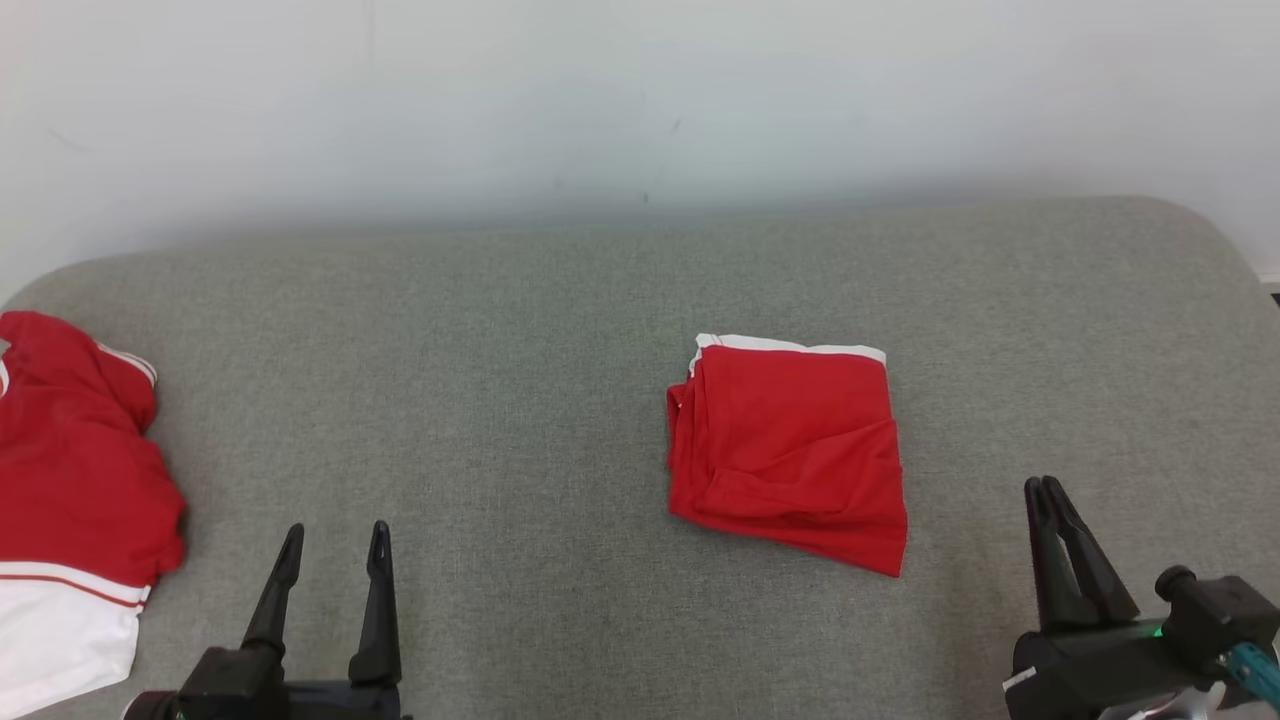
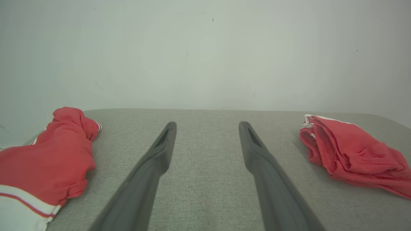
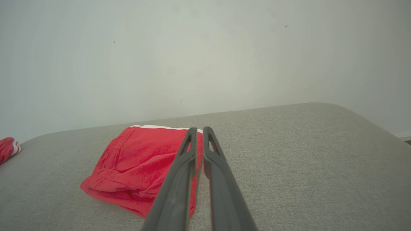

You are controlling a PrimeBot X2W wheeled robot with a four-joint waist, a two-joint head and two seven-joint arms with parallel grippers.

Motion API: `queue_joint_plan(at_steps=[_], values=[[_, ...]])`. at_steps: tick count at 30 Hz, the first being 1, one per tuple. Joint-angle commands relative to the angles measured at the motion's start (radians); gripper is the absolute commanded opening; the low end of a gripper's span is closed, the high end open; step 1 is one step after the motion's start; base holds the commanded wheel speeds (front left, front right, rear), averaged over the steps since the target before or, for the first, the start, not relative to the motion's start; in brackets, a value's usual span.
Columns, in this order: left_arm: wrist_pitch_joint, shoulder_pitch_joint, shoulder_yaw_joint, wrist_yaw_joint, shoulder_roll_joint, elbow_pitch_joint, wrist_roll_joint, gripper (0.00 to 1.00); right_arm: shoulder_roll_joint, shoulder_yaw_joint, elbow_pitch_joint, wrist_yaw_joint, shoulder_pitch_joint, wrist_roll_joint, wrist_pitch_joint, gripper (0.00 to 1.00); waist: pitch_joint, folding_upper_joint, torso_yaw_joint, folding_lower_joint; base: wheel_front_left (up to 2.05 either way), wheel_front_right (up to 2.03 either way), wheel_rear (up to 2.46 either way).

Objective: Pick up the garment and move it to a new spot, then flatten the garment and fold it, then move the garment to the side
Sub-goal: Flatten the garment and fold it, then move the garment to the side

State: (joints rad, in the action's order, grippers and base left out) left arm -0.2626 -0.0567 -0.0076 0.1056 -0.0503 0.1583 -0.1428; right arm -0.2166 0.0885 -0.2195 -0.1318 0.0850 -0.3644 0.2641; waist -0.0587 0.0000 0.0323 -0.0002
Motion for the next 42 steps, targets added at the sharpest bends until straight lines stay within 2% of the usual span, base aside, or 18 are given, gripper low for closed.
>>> queue_joint_plan(at_steps=[1, 2, 19, 37, 42], values=[[-0.003, 0.017, 0.006, 0.002, -0.002, 0.001, 0.011, 1.00, 0.006, -0.004, 0.008, 0.002, -0.016, 0.009, 0.000, 0.49, 0.013, 0.0000, 0.010, 0.0002, 0.00, 0.00, 0.00], [-0.003, 0.022, 0.008, 0.005, -0.003, 0.003, 0.015, 1.00, 0.008, -0.007, 0.016, 0.002, -0.027, 0.016, 0.000, 1.00, 0.017, 0.0000, 0.011, 0.0002, 0.00, 0.00, 0.00], [-0.003, 0.116, 0.014, 0.007, -0.007, -0.047, 0.043, 1.00, 0.053, -0.056, 0.074, 0.002, -0.147, 0.059, 0.000, 1.00, 0.065, 0.0000, -0.014, 0.0002, 0.00, 0.00, 0.00], [-0.003, 0.129, 0.022, 0.014, -0.006, -0.056, 0.045, 1.00, 0.057, -0.064, 0.044, 0.002, -0.150, 0.066, 0.000, 1.00, 0.067, 0.0000, -0.024, 0.0002, 0.00, 0.00, 0.00], [-0.003, 0.110, 0.022, 0.011, -0.003, -0.055, 0.034, 1.00, 0.074, -0.066, 0.003, 0.002, -0.068, 0.069, -0.008, 1.00, 0.048, 0.0000, -0.028, 0.0002, 0.00, 0.00, 0.00]])
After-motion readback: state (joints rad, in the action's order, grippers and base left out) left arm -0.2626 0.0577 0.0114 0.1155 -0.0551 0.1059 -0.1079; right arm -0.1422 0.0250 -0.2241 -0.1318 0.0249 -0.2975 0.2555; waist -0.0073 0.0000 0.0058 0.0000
